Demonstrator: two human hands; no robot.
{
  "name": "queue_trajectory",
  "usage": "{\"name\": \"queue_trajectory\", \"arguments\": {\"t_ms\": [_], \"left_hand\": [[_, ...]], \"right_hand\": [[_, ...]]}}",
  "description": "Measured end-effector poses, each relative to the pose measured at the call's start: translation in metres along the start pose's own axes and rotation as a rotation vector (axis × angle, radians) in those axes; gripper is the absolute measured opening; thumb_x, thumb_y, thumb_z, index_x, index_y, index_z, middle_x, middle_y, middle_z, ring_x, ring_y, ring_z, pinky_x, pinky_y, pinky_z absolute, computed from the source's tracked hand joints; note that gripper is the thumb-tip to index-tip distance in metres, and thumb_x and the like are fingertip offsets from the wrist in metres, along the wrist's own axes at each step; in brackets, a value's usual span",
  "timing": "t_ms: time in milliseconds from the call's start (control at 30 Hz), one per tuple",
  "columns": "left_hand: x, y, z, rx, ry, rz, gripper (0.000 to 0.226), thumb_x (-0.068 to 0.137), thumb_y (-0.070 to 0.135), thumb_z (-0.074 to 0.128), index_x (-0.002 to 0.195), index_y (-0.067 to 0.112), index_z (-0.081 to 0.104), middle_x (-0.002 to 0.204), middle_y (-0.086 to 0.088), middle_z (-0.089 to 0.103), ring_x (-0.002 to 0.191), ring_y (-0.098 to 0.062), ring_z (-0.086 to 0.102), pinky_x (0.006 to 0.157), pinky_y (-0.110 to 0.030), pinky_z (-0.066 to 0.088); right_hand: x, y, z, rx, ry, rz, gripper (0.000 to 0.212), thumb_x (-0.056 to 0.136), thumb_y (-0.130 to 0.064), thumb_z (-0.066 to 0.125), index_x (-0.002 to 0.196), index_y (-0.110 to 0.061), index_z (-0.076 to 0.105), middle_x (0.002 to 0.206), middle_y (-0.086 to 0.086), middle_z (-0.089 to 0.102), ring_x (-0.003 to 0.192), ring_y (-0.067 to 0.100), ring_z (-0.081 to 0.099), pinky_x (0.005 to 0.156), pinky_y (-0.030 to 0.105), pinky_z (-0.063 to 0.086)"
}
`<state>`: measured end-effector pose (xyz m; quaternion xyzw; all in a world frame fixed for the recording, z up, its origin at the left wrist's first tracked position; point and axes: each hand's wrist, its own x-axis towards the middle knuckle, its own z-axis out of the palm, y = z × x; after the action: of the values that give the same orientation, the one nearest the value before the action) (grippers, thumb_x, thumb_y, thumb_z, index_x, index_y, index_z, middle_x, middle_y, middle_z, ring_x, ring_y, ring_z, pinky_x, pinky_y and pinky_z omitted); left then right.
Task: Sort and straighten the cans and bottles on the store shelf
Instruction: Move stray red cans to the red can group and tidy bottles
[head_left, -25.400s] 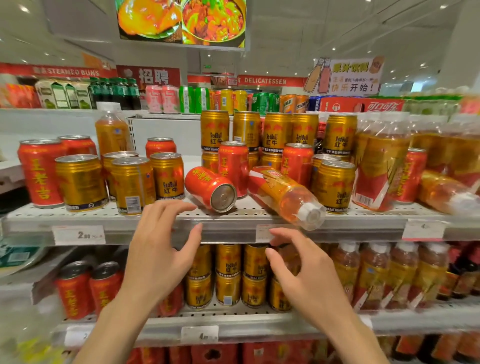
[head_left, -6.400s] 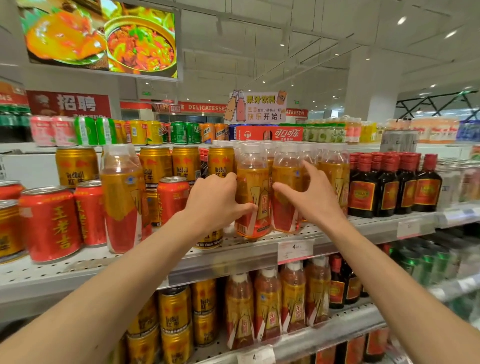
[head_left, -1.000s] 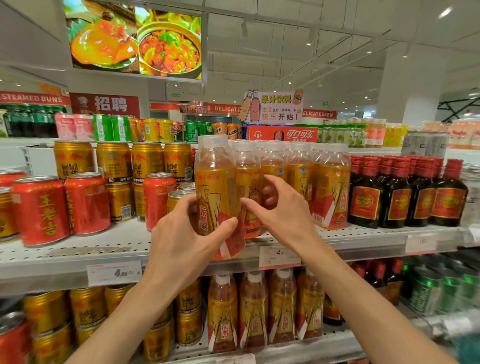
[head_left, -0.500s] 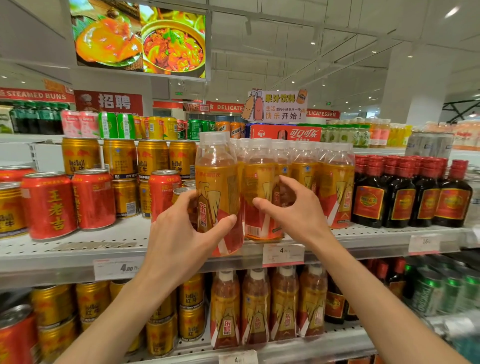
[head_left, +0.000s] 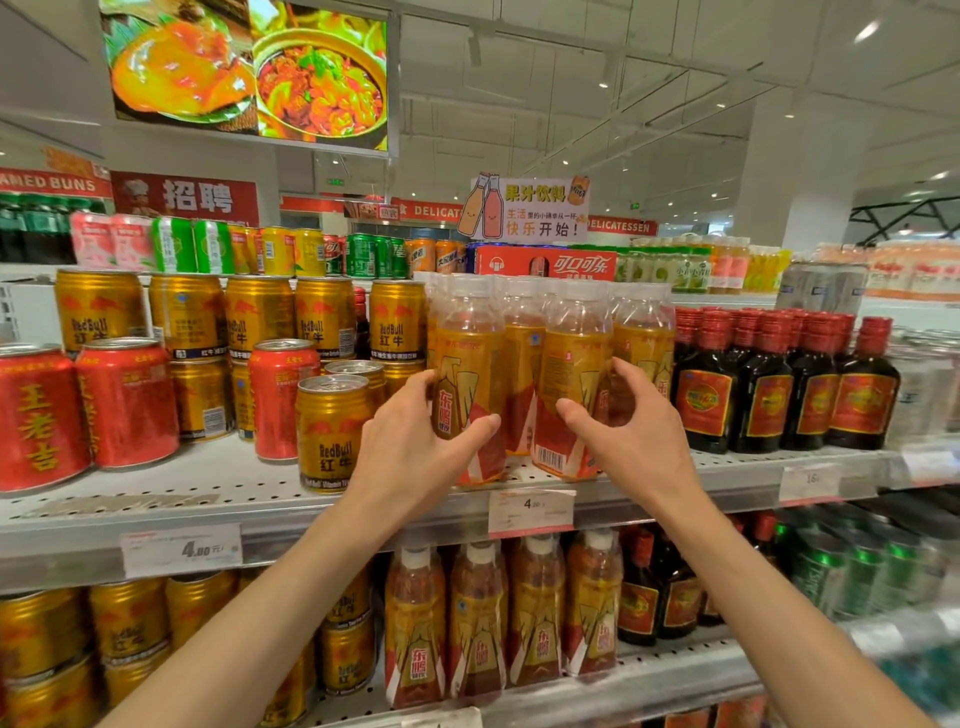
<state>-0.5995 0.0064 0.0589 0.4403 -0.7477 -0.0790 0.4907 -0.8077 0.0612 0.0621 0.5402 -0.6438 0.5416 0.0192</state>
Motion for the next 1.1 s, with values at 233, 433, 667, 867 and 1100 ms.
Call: {"name": "queue_trajectory", "arguments": {"t_ms": [233, 433, 667, 867, 1100], "left_hand": [[0.006, -0.003, 0.019, 0.004, 0.002, -0.017, 0.092, 0.079, 0.068, 0.065, 0.150, 0.016, 0.036, 0.144, 0.000, 0.053, 0.131, -0.018, 0.051, 0.109, -0.045, 0.043], [0.001, 0.002, 0.027, -0.033, 0.016, -0.022, 0.094, 0.080, 0.065, 0.067, 0.152, 0.014, 0.033, 0.146, -0.001, 0.050, 0.133, -0.017, 0.048, 0.110, -0.042, 0.042], [-0.009, -0.003, 0.019, -0.062, -0.074, -0.027, 0.086, 0.088, 0.057, 0.063, 0.156, 0.019, 0.027, 0.152, 0.003, 0.043, 0.138, -0.013, 0.042, 0.108, -0.029, 0.035], [-0.037, -0.011, -0.004, -0.187, -0.026, -0.037, 0.048, 0.091, 0.036, 0.069, 0.134, 0.027, 0.053, 0.126, 0.015, 0.058, 0.110, 0.000, 0.057, 0.082, -0.013, 0.054], [-0.078, -0.021, -0.035, -0.291, -0.020, -0.107, 0.017, 0.093, 0.028, 0.068, 0.109, 0.031, 0.064, 0.098, 0.017, 0.071, 0.098, 0.000, 0.064, 0.081, -0.013, 0.051]], "right_hand": [[-0.001, 0.006, 0.006, 0.006, -0.004, -0.011, 0.087, 0.085, -0.058, 0.070, 0.156, -0.025, 0.032, 0.157, -0.003, 0.043, 0.142, 0.017, 0.041, 0.114, 0.050, 0.040], [-0.009, 0.005, 0.014, 0.042, 0.054, -0.013, 0.087, 0.085, -0.061, 0.068, 0.156, -0.027, 0.031, 0.158, -0.005, 0.040, 0.144, 0.014, 0.038, 0.112, 0.050, 0.042], [-0.017, 0.007, 0.008, 0.036, 0.004, 0.014, 0.084, 0.086, -0.058, 0.069, 0.155, -0.029, 0.032, 0.156, -0.006, 0.039, 0.141, 0.014, 0.040, 0.114, 0.046, 0.041], [-0.043, 0.018, 0.001, 0.148, 0.036, 0.040, 0.044, 0.092, -0.041, 0.068, 0.133, -0.030, 0.055, 0.125, -0.012, 0.052, 0.106, 0.003, 0.058, 0.091, 0.029, 0.055], [-0.075, 0.014, 0.014, 0.271, -0.059, 0.043, 0.017, 0.095, -0.034, 0.066, 0.112, -0.030, 0.064, 0.100, -0.016, 0.065, 0.088, -0.009, 0.061, 0.065, 0.006, 0.050]]}}
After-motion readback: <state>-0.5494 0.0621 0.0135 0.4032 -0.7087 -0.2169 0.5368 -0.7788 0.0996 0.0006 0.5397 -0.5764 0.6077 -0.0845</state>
